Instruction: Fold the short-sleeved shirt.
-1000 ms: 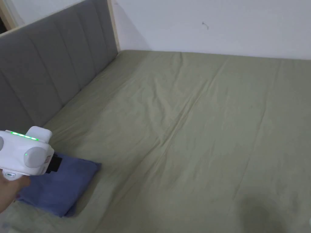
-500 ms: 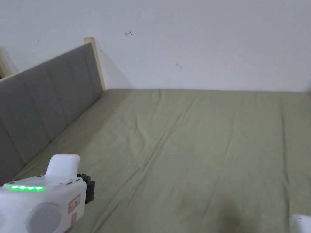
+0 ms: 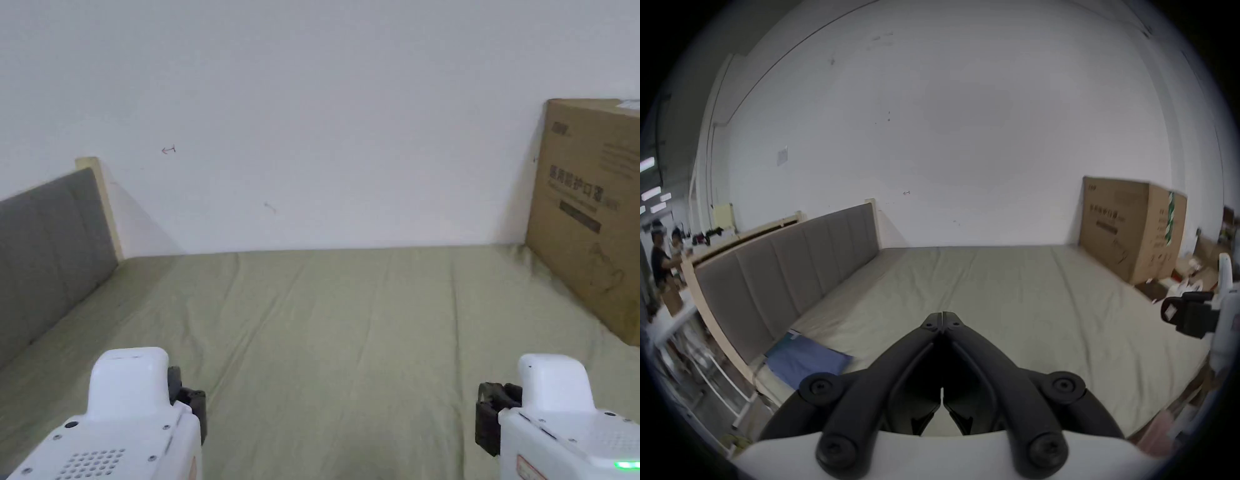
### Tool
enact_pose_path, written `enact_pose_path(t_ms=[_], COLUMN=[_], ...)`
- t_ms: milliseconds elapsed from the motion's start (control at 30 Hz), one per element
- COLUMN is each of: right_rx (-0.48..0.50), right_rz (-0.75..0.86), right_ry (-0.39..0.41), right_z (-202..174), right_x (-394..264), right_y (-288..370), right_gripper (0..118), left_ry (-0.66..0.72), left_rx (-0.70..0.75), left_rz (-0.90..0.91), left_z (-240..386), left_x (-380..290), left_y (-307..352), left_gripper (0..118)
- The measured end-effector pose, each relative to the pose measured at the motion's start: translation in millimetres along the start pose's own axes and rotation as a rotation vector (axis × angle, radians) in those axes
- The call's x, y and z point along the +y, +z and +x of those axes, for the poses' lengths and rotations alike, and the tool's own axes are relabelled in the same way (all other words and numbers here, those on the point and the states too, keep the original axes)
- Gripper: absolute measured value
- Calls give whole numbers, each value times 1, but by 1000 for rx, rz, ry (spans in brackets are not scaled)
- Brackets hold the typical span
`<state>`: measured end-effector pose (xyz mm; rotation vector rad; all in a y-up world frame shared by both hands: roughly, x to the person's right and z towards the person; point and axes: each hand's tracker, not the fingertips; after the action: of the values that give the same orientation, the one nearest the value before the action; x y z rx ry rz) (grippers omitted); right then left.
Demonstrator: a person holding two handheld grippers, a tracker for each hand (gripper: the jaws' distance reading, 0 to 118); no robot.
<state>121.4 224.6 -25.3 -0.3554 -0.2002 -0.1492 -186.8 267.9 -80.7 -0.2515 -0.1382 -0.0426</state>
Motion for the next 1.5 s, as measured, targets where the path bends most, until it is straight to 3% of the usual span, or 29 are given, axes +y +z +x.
enact_pose_path(t_ms=[133, 333, 500, 533, 567, 633, 667, 800, 967, 1133, 1300, 1433, 1500], right_rx=[-29, -95, -135, -134, -141, -153, -155, -139, -154, -151, -152, -157, -160], right_rz=[55, 138, 190, 191, 195, 211, 209, 213, 222, 207, 196, 185, 177], right_ry=[18, 83, 121, 128, 135, 150, 150, 127, 131, 127, 150, 148, 138], right_z=[-1, -14, -19, -20, -20, -21, -21, -20, -27, -30, -34, -34, -28], right_x=[13, 12, 8, 8, 7, 5, 6, 5, 8, 7, 6, 7, 5], right_y=[7, 26, 37, 38, 38, 39, 39, 39, 42, 39, 40, 38, 33], right_gripper=[0, 0, 0, 4, 19, 62, 88, 102, 111, 112, 112, 112, 112], left_ry=[-8, -2, -55, -50, -38, -26, -21, -15, -74, -84, -3, -6, 4], left_rx=[8, -119, -94, -99, -96, -106, -111, -92, -29, -40, -66, 17, -58], left_rz=[47, 104, 122, 124, 125, 122, 113, 105, 106, 128, 95, 85, 104], left_z=[13, 25, 36, 37, 38, 36, 36, 36, 43, 48, 40, 42, 38], left_x=[12, 12, -1, -1, -2, -1, -1, -2, -1, -4, -6, -7, -9], left_y=[6, 20, 24, 24, 24, 23, 21, 22, 18, 15, 8, 7, 6], left_gripper=[0, 0, 0, 10, 38, 94, 111, 113, 113, 113, 113, 113, 113])
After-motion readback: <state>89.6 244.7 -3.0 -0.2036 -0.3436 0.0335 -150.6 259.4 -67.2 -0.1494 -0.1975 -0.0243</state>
